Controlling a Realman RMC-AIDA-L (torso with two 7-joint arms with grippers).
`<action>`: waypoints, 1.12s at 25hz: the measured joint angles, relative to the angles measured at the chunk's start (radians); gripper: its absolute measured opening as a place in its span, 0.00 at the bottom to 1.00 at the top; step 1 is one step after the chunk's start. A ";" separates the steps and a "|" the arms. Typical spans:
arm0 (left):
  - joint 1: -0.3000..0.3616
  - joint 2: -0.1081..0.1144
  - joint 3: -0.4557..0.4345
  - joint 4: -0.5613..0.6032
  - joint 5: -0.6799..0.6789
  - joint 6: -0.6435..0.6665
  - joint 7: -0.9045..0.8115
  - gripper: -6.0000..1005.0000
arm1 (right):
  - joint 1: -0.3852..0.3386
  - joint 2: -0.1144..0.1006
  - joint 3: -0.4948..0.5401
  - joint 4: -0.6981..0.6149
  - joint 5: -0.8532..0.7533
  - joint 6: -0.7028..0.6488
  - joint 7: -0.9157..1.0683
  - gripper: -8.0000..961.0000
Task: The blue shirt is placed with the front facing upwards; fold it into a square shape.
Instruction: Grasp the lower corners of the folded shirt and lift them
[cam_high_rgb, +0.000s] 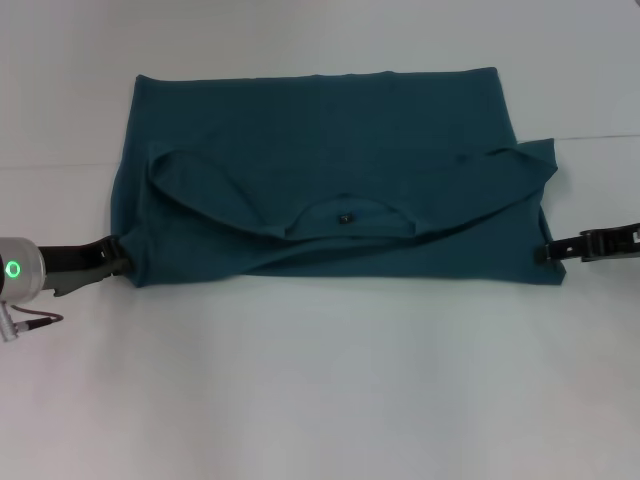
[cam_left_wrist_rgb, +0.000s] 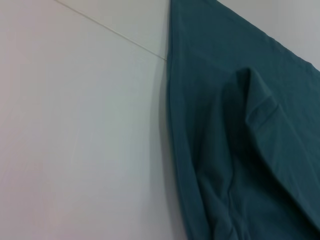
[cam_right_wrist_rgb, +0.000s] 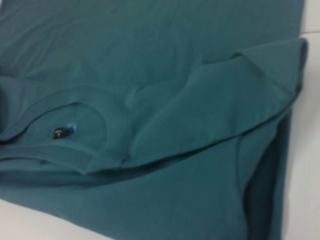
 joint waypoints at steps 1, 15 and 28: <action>0.000 0.000 0.000 0.000 0.000 0.000 0.002 0.05 | 0.006 0.000 0.000 0.010 0.000 0.003 -0.004 0.92; 0.001 -0.001 0.000 0.000 0.000 0.012 0.010 0.05 | 0.029 0.021 0.000 0.068 0.000 0.062 -0.039 0.92; 0.007 -0.003 -0.001 -0.025 -0.019 0.029 0.011 0.05 | 0.031 0.036 0.000 0.072 -0.002 0.086 -0.046 0.79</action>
